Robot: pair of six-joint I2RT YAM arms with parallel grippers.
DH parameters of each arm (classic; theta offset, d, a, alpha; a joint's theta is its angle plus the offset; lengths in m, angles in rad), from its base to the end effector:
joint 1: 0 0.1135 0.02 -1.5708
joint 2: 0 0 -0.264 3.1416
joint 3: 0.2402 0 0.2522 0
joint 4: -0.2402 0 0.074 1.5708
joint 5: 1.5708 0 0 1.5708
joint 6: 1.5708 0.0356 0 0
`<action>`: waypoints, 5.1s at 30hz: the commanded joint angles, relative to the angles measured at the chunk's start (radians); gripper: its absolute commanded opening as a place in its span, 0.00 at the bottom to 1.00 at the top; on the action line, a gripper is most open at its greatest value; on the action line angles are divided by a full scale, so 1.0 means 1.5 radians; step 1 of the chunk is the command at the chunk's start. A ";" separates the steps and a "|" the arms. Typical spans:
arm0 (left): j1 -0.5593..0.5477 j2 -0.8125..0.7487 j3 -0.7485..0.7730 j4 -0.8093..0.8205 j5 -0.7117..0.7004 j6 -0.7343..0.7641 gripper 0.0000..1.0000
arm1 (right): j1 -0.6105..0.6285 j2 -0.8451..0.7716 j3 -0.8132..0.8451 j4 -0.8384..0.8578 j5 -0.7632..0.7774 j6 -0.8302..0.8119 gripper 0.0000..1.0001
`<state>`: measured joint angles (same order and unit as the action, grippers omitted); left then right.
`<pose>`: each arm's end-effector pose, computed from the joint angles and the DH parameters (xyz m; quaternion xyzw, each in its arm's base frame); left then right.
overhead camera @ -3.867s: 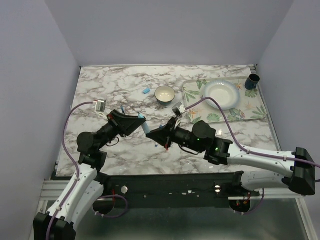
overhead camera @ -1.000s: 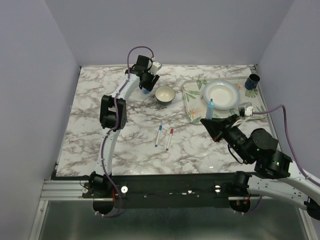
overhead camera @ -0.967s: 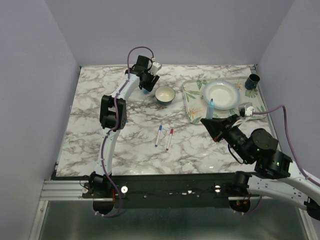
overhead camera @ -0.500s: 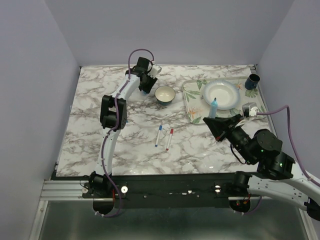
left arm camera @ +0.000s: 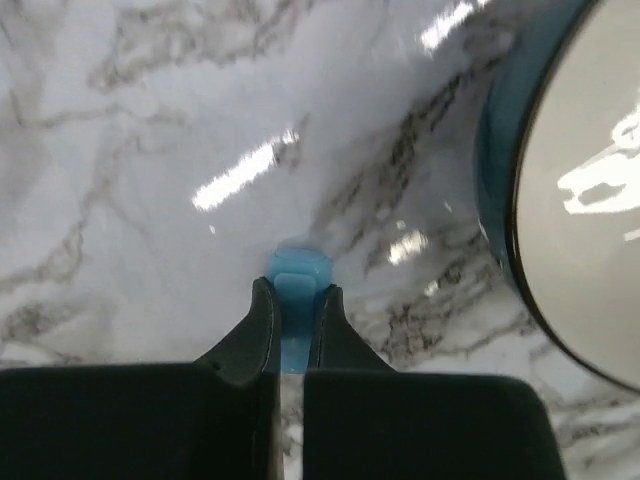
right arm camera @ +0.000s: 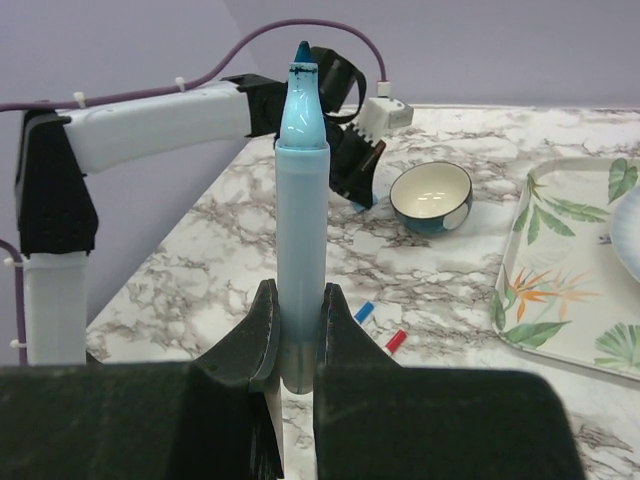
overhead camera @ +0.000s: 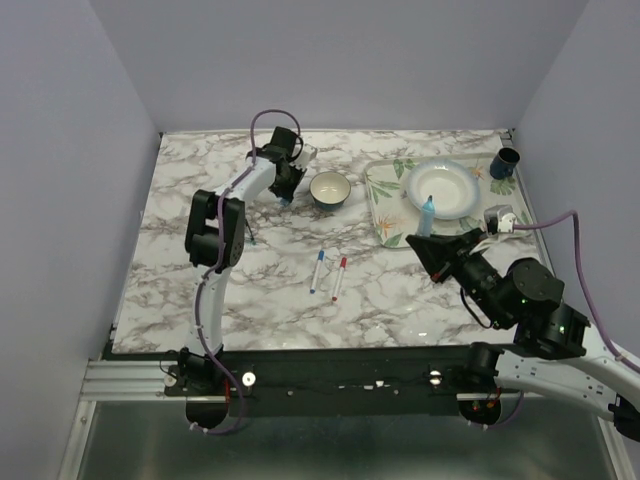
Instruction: Insert the pens into the pen caps
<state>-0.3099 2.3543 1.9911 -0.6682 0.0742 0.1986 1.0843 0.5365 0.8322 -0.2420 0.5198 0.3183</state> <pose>0.4876 -0.1589 0.1756 0.2518 0.9297 -0.0505 0.2639 0.0692 0.0931 0.3828 -0.0754 0.6863 0.3175 0.6500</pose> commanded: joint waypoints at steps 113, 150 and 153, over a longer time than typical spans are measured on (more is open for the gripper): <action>-0.101 -1.109 -0.810 0.315 0.065 -0.806 0.00 | 0.072 0.546 0.188 0.109 -0.202 0.129 0.01; -0.191 -1.073 -0.873 0.345 -0.028 -0.755 0.00 | 0.067 0.670 0.443 0.079 -0.010 0.011 0.01; -0.195 -1.067 -0.884 0.360 0.003 -0.780 0.00 | 0.052 0.664 0.440 0.093 -0.028 0.010 0.01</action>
<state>-0.5503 0.7269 0.7227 -0.0204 -0.0975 -0.9405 1.2011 1.5543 1.4090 -0.3187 0.4446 0.3744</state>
